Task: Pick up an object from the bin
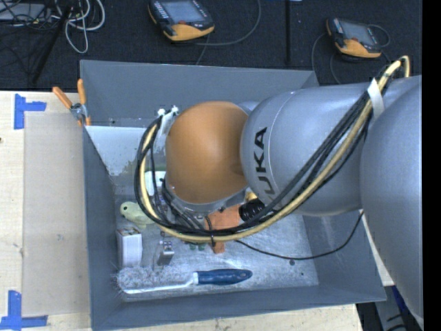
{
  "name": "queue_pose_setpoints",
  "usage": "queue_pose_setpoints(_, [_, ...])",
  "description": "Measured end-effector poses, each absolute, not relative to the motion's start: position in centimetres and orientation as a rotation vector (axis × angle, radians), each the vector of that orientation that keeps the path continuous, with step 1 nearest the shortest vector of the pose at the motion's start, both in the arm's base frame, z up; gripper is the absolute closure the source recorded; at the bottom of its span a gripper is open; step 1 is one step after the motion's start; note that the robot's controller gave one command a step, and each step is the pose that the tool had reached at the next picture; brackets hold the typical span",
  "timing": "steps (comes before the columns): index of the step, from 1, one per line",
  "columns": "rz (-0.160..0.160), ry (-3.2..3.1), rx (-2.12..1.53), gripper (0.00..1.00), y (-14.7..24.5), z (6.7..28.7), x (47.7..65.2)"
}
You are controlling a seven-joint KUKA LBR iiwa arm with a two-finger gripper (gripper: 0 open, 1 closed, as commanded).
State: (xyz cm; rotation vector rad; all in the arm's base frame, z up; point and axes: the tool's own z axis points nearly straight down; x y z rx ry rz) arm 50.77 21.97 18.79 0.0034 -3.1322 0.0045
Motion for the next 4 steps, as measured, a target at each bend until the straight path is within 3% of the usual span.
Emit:
queue_pose_setpoints(1, [0.001,-3.139,-0.002,0.00,21.9,19.2,51.0])
queue_pose_setpoints(2, [0.000,-3.141,0.082,0.00,22.2,18.1,51.7])
queue_pose_setpoints(4, [-0.001,-3.115,0.421,0.00,24.6,17.5,57.6])
